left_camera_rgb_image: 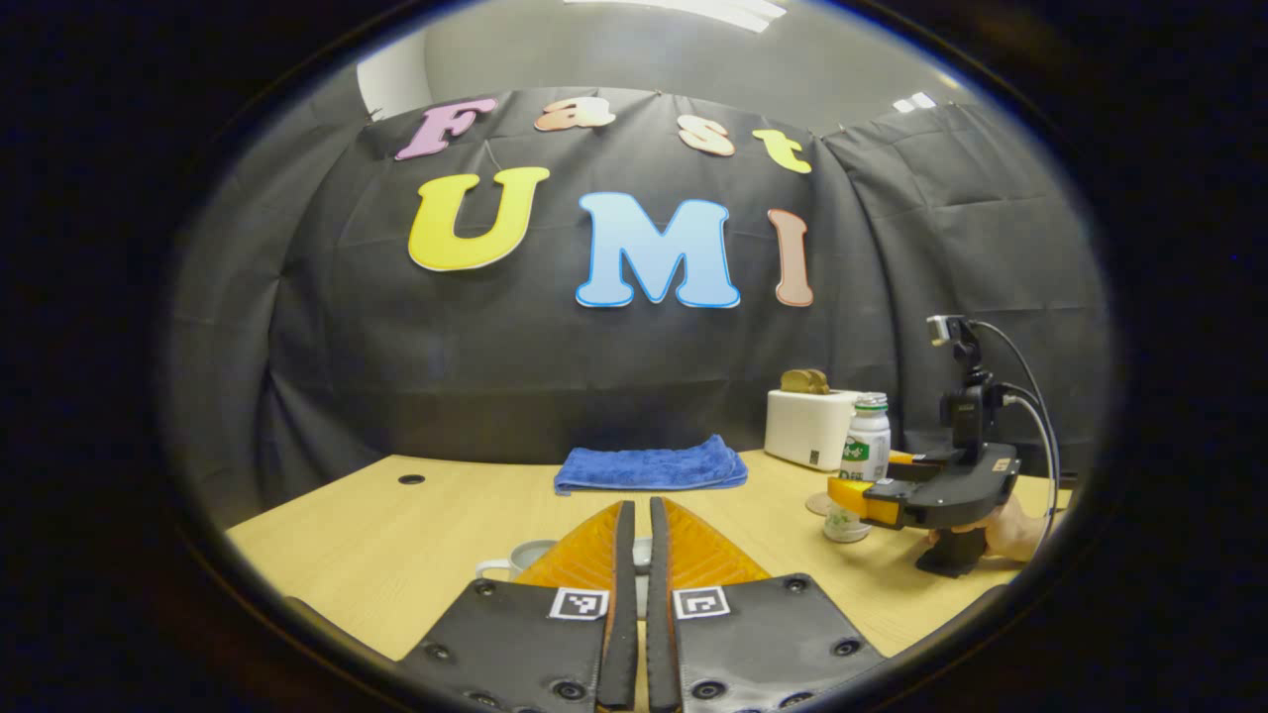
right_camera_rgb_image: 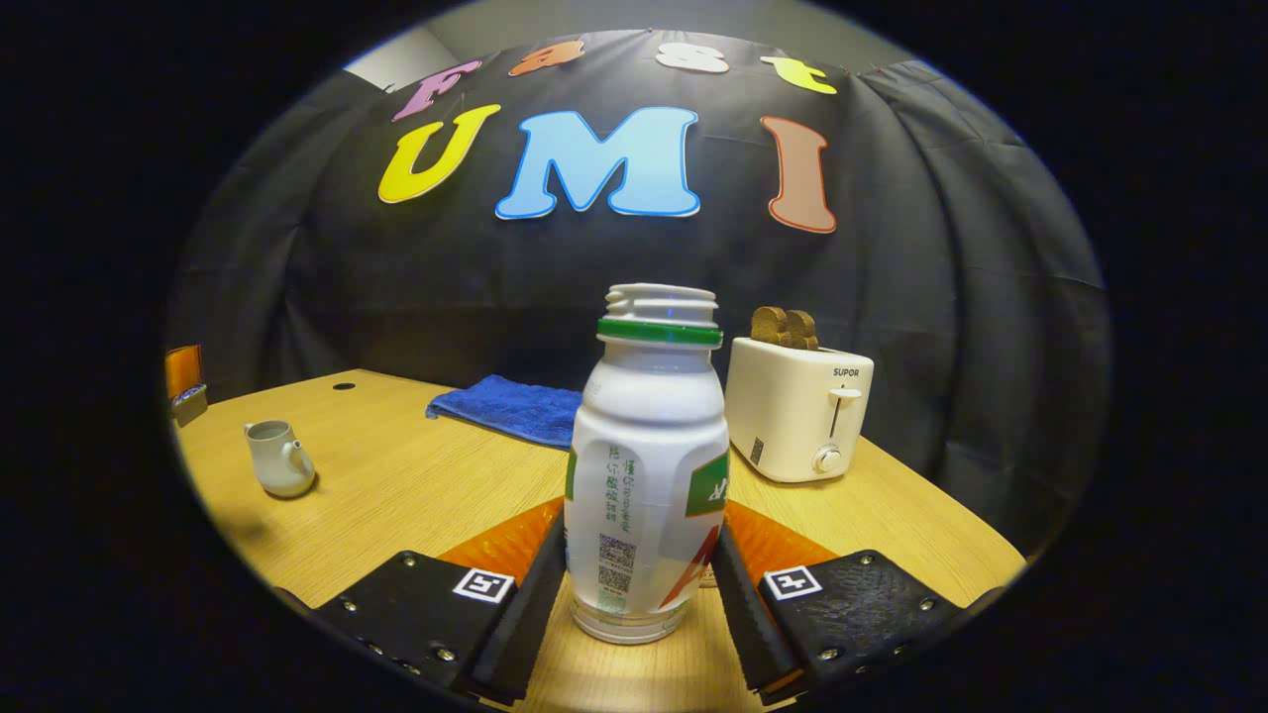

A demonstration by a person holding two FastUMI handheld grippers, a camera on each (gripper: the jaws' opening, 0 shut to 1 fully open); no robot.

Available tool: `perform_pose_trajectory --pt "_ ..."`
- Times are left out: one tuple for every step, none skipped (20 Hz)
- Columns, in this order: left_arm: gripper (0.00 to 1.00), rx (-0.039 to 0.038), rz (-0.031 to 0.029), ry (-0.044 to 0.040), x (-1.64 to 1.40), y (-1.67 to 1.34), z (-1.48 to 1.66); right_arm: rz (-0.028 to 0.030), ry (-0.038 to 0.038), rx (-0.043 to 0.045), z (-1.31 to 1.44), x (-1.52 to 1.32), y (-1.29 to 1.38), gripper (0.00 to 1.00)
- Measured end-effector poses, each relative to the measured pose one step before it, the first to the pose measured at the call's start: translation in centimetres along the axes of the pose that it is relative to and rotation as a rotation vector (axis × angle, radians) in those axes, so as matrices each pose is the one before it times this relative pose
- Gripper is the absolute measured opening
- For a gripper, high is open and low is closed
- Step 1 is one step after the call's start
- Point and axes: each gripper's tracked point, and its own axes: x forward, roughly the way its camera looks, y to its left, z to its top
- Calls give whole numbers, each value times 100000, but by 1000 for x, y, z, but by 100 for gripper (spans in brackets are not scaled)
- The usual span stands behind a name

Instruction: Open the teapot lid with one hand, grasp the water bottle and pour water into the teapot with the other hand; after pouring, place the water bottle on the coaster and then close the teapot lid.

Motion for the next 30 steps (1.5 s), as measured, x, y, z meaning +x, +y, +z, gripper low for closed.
perform_pose_trajectory --pt "14 -659 21 -569 -238 84 271 414 186 -2126 194 -246 181 75" --pt "14 -220 97 -489 -229 24 145 249 -286 -2197 274 -301 175 75" --pt "14 -13 -9 -330 -238 -1 131 1124 131 -1330 297 -168 404 71" --pt "14 -83 -231 -144 -286 -210 -87 972 107 -931 198 -178 446 71" --pt "14 -380 -491 279 -273 -229 -100 912 233 -867 287 -165 426 71" --pt "14 -842 -168 474 -257 -12 -325 987 -147 -1024 404 -202 573 71" --pt "14 -706 283 598 -389 20 -130 543 295 -1652 348 -164 455 71" --pt "14 -396 -5 101 -441 -33 -13 839 142 -1714 281 -147 475 71" --pt "14 -754 41 -286 -517 3 1 1093 107 -2054 342 -178 609 72" --pt "14 -777 -297 -76 -369 -51 -287 1115 265 -2519 262 -6 630 71" --pt "14 -664 -485 -103 -552 -101 -161 1477 471 -2973 346 -7 771 71" --pt "14 134 144 283 -547 41 -307 1053 549 -3370 222 -36 668 71" --pt "14 767 398 670 -476 134 -350 320 642 -3595 302 25 677 71" --pt "14 220 480 837 -499 156 -512 679 226 -3740 374 56 833 71" --pt "14 -789 266 628 -466 86 -429 383 135 -3983 496 154 839 72" --pt "14 -1059 324 445 -565 163 -397 410 182 -4765 498 165 875 72" --pt "14 -1138 1331 -83 -488 582 -271 348 381 -4768 554 185 847 72" --pt "14 -1002 852 310 -452 475 -274 779 75 -4248 462 234 866 72" --pt "14 -863 458 340 -418 323 -88 437 -206 -3674 526 204 831 72" --pt "14 -451 387 50 -388 179 -83 598 9 -2813 459 218 636 72" --pt "14 -46 385 -423 -285 208 167 676 174 -2577 475 343 730 72" --pt "14 177 406 -500 -339 181 44 263 191 -2916 419 250 563 72" --pt "14 493 229 -342 -210 105 129 53 96 -3255 466 197 497 72" --pt "14 349 450 -338 -200 169 161 223 -80 -3421 387 313 564 72" --pt "14 302 117 -396 -157 130 101 588 330 -3733 298 412 526 72" --pt "14 354 430 -162 -41 127 35 450 577 -3747 188 363 357 72" --pt "14 219 346 -116 -54 151 51 242 639 -3746 158 341 219 72" --pt "14 -140 331 -280 20 135 29 -322 610 -3763 18 390 49 72" --pt "14 -199 91 120 -43 108 15 -1010 291 -3555 93 299 -66 72" --pt "14 107 72 -90 -13 91 -61 -1276 300 -3058 36 326 -176 72"
